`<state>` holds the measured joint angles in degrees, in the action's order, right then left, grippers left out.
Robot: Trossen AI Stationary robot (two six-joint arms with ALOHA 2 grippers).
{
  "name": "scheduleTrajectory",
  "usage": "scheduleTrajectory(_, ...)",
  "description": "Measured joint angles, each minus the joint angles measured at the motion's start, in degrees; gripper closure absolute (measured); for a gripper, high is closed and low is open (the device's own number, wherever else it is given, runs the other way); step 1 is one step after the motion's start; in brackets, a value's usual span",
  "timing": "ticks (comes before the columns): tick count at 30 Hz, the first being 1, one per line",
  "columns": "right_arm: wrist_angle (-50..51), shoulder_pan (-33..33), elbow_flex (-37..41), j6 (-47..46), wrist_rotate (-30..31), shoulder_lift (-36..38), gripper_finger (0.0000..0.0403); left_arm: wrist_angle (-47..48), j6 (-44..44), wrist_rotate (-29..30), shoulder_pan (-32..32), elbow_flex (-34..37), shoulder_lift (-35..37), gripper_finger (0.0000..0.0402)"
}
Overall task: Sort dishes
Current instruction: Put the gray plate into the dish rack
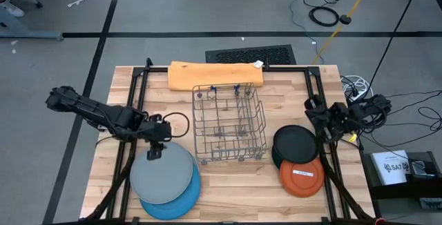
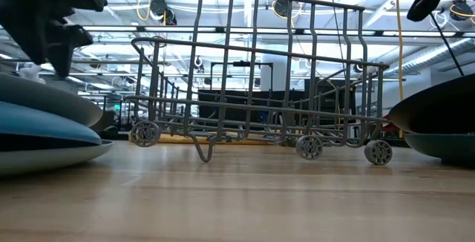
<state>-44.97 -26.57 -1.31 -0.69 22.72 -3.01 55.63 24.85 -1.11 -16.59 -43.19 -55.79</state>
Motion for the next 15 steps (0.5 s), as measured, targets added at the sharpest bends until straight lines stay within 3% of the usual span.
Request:
scheduleTrajectory(5,-1.94,0.86,-4.95,-0.15,-0.02,-6.89,0.0392,-5.68,7.55,-8.49,-1.97,0.25,-0.09,0.0167)
scheduleTrajectory(10,-1.92,2.32,-13.37,1.60,-0.05,-18.06,0.0392,-10.52,15.92,-9.99,-6.71,0.23,-1.75,0.0176)
scheduleTrajectory(15,-1.68,3.83,-21.36,10.35,-0.05,-27.75,0.0392,-17.89,23.82,-11.79,-12.55,0.23,-5.97,0.0212)
